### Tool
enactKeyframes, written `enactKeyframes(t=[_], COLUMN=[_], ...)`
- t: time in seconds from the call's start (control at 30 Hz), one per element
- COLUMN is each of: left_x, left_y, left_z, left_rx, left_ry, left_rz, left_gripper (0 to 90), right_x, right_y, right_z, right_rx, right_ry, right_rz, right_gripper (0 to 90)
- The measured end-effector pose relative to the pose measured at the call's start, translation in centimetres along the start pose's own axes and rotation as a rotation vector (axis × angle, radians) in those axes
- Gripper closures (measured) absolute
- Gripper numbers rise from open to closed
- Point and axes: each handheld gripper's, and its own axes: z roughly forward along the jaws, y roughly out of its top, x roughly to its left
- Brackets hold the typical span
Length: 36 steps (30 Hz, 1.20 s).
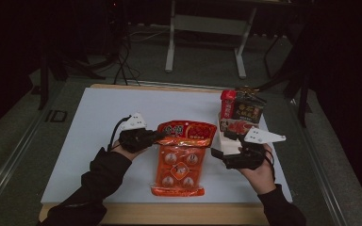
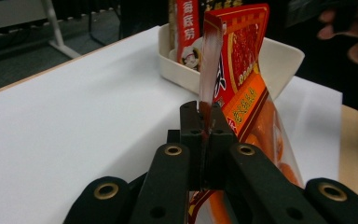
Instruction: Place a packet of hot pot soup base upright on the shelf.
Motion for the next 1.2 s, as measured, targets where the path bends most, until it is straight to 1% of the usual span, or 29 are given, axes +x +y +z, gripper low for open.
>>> enactKeyframes(t=[0.03,0.1,0.17,0.23,0.27,0.3,0.33,0.37,0.4,0.47,0.5,0.53,0.57,0.6,0.63,0.7,0.73,0.77,0.8,0.87,0.9,0.93,0.97,1.0,1.03,1.07,1.1,1.17,1.2], left_x=[-0.1,-0.2,-0.1,-0.2,-0.2,-0.3,-0.4,-0.5,-0.5,-0.7,-0.7,-0.7,-0.8,-0.7,-0.8,-0.8,-0.9,-0.9,-1.0,-1.2,-1.3,-1.5,-1.6,-1.7,-1.8,-1.9,-1.9,-1.9,-1.9], left_y=[0.0,0.0,0.0,-0.1,-0.1,-0.2,-0.2,-0.2,-0.2,-0.2,-0.3,-0.2,-0.3,-0.3,-0.3,-0.4,-0.4,-0.4,-0.4,-0.3,-0.3,-0.3,-0.2,-0.2,-0.3,-0.3,-0.3,-0.5,-0.7], left_z=[-0.1,-0.3,-0.5,-0.6,-0.7,-0.8,-1.0,-1.0,-1.1,-1.2,-1.2,-1.3,-1.4,-1.4,-1.4,-1.5,-1.5,-1.5,-1.6,-1.6,-1.6,-1.7,-1.7,-1.7,-1.7,-1.7,-1.8,-1.8,-1.9], left_rx=[-0.01,-0.032,-0.043,-0.055,-0.068,-0.083,-0.091,-0.104,-0.11,-0.12,-0.12,-0.119,-0.122,-0.12,-0.122,-0.125,-0.129,-0.13,-0.128,-0.12,-0.117,-0.114,-0.107,-0.105,-0.106,-0.101,-0.099,-0.101,-0.102], left_ry=[-0.008,-0.041,-0.066,-0.08,-0.101,-0.111,-0.122,-0.141,-0.144,-0.157,-0.161,-0.165,-0.165,-0.167,-0.167,-0.175,-0.175,-0.176,-0.174,-0.159,-0.15,-0.142,-0.127,-0.12,-0.111,-0.096,-0.092,-0.073,-0.07], left_rz=[0.007,0.012,0.011,0.021,0.028,0.046,0.049,0.054,0.06,0.068,0.065,0.067,0.075,0.07,0.072,0.064,0.07,0.063,0.06,0.059,0.063,0.065,0.065,0.064,0.063,0.055,0.044,0.049,0.037], left_gripper=[89.5,89.5,89.5,89.5,89.5,89.5,89.5,89.6,89.5,89.6,89.5,89.5,89.5,89.5,89.5,89.4,89.3,89.2,89.2,89.1,89.1,89.0,89.0,89.0,89.0,88.9,88.9,88.7,88.6], right_x=[0.0,0.1,0.1,0.1,0.1,0.0,0.0,-0.1,-0.2,-0.2,-0.3,-0.2,-0.2,-0.2,-0.2,-0.3,-0.3,-0.3,-0.3,-0.1,-0.1,0.0,-0.1,-0.2,-0.1,0.1,0.3,0.9,1.1], right_y=[0.0,0.1,0.1,0.2,0.2,0.2,0.2,0.2,0.2,0.0,-0.1,-0.2,-0.4,-0.5,-0.6,-0.8,-0.9,-0.9,-0.9,-1.0,-1.1,-1.1,-1.1,-1.2,-1.1,-1.0,-0.8,-0.5,-0.3], right_z=[0.3,0.7,1.1,1.3,1.3,1.3,1.4,1.5,1.6,2.0,2.2,2.4,2.6,2.7,2.8,3.1,3.1,3.1,3.1,3.2,3.3,3.3,3.3,3.3,3.3,3.3,3.3,3.1,3.1], right_rx=[0.002,0.005,-0.003,-0.017,-0.026,-0.025,-0.021,-0.019,-0.013,0.002,0.011,0.016,0.019,0.024,0.021,0.029,0.024,0.028,0.033,0.05,0.064,0.071,0.066,0.062,0.067,0.076,0.082,0.093,0.094], right_ry=[0.006,0.011,0.002,-0.008,-0.015,-0.012,-0.015,-0.01,0.01,0.027,0.049,0.055,0.072,0.1,0.108,0.155,0.159,0.183,0.193,0.196,0.195,0.191,0.205,0.237,0.235,0.222,0.216,0.198,0.195], right_rz=[0.001,0.0,0.003,0.002,-0.002,0.0,0.0,0.001,0.009,0.01,0.015,0.014,0.017,0.026,0.03,0.043,0.048,0.056,0.062,0.045,0.038,0.036,0.052,0.069,0.073,0.06,0.047,0.013,0.002], right_gripper=[14.3,14.9,14.9,14.8,14.8,14.8,14.8,14.9,14.9,17.5,18.3,18.7,23.0,25.9,28.4,38.8,42.7,47.7,51.5,57.8,65.6,69.9,77.5,87.3,89.5,89.9,90.0,90.0,90.0])
